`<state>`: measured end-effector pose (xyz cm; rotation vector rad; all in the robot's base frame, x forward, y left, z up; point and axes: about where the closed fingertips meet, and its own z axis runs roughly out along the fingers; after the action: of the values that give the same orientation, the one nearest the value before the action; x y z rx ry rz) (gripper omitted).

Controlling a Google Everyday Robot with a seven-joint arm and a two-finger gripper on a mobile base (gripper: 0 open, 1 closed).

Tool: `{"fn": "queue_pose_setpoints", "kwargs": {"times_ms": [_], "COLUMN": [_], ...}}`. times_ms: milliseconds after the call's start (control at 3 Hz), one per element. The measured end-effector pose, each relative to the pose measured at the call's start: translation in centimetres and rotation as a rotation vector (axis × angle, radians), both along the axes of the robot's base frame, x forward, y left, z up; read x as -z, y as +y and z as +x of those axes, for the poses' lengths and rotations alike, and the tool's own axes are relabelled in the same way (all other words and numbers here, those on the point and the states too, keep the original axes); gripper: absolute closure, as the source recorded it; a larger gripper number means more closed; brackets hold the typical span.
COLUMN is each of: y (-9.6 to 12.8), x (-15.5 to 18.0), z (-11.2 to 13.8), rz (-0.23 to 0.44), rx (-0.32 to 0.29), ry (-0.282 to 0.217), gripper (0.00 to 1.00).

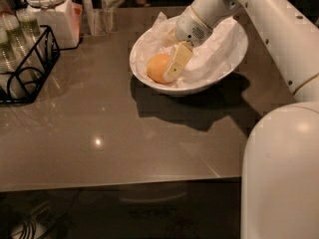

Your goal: Pick orange from white bowl

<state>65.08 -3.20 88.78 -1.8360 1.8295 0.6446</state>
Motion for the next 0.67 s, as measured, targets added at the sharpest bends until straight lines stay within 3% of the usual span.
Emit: {"fn": "queue_pose_setpoints", "kwargs": {"times_ms": [667], "y": [0.49], "x": [1.63], "z": [0.16], "rz": [0.020], "rx": [0.004], "ry": [0.052], "gripper": [0.13]}}
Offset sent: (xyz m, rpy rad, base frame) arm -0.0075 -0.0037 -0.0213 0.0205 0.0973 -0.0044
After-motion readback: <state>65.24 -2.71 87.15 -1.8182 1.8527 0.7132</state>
